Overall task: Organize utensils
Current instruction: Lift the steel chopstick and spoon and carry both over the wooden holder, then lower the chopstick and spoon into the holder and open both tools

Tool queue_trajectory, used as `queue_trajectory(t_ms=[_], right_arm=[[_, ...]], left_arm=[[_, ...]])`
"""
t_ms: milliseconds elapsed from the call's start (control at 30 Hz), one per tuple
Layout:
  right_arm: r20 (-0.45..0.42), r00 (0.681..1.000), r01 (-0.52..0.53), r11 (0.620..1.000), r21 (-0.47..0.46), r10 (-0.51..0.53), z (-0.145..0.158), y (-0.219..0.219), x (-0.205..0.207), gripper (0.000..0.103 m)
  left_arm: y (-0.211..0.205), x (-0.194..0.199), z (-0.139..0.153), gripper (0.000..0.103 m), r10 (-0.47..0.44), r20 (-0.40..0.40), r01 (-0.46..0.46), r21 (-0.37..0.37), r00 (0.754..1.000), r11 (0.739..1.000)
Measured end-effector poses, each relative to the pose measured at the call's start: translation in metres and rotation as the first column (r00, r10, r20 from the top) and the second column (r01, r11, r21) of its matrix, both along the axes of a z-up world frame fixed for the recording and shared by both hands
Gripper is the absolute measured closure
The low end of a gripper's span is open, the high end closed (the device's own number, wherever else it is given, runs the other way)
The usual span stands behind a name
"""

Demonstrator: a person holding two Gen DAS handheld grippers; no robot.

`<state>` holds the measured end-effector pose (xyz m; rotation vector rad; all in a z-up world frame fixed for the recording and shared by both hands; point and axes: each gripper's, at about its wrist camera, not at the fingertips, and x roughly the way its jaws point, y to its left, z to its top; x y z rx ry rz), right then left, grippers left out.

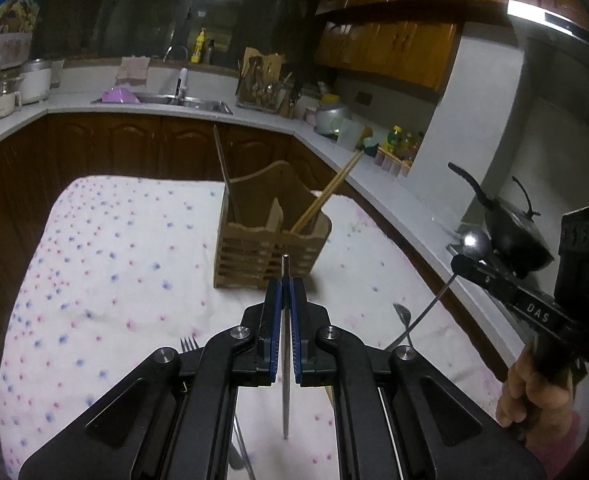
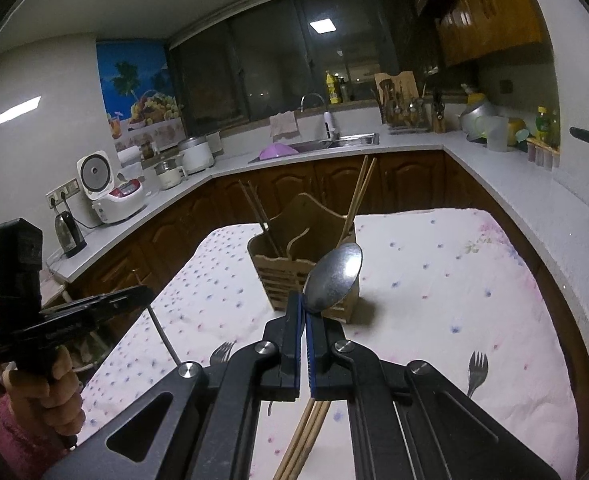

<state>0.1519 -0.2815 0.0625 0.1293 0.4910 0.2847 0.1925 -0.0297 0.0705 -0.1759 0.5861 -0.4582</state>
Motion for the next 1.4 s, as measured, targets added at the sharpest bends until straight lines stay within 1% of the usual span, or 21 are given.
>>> queue_trajectory(t_ms=[167,300,433,567,700,800,900,967,1100,1233,1333,1400], right_arm=[[0.039,0.999,0.033,0.999,-0.01,-0.032,0.006,-0.001,0.02,0.101],[0.079,0.994,0.073,0.997,-0.009,-0.072,0.015,-0.005,0.049,0.101],[0.136,0.985,0.114,0.993,-0.023,-0.11,0.025,-0.002,0.081,0.101],[0.193,0.972,0.144,0.989,-0.045,-0.133,0.032,0.003,0.105,0.101],[0.227,0.964,0.16,0.983,-0.09,-0.136,0.032,0.011,0.123,0.101],[0.233,0.964,0.164,0.978,-0.128,-0.131,0.025,0.019,0.134,0.101],[0.223,0.967,0.159,0.973,-0.164,-0.12,0.012,0.029,0.144,0.101],[0.213,0.97,0.154,0.971,-0.181,-0.114,0.005,0.033,0.149,0.101],[0.174,0.979,0.14,0.972,-0.19,-0.107,-0.013,0.035,0.157,0.101],[0.111,0.99,0.108,0.975,-0.194,-0.087,-0.03,0.035,0.167,0.101],[0.071,0.994,0.091,0.979,-0.183,-0.079,-0.039,0.033,0.17,0.101],[0.045,0.996,0.087,0.981,-0.175,-0.08,-0.045,0.031,0.173,0.101]], left_arm=[[0.001,0.019,0.018,0.099,0.027,0.056,-0.027,-0.009,0.998,1.0],[-0.001,0.042,0.037,0.099,0.059,0.119,-0.057,-0.02,0.991,0.998],[-0.004,0.066,0.059,0.099,0.097,0.195,-0.092,-0.038,0.976,0.995],[-0.007,0.09,0.081,0.099,0.141,0.27,-0.132,-0.053,0.952,0.99],[-0.007,0.112,0.087,0.099,0.184,0.31,-0.168,-0.078,0.933,0.983],[-0.007,0.129,0.08,0.099,0.219,0.316,-0.199,-0.096,0.923,0.975],[-0.008,0.144,0.065,0.099,0.249,0.309,-0.229,-0.098,0.918,0.968],[-0.007,0.151,0.049,0.099,0.26,0.296,-0.243,-0.093,0.919,0.966],[-0.012,0.161,0.024,0.099,0.24,0.259,-0.232,-0.062,0.936,0.971],[-0.015,0.168,0.003,0.099,0.221,0.221,-0.22,-0.028,0.95,0.975],[-0.014,0.174,-0.014,0.099,0.208,0.172,-0.208,-0.017,0.963,0.978],[-0.014,0.172,-0.018,0.098,0.216,0.175,-0.216,-0.016,0.961,0.976]])
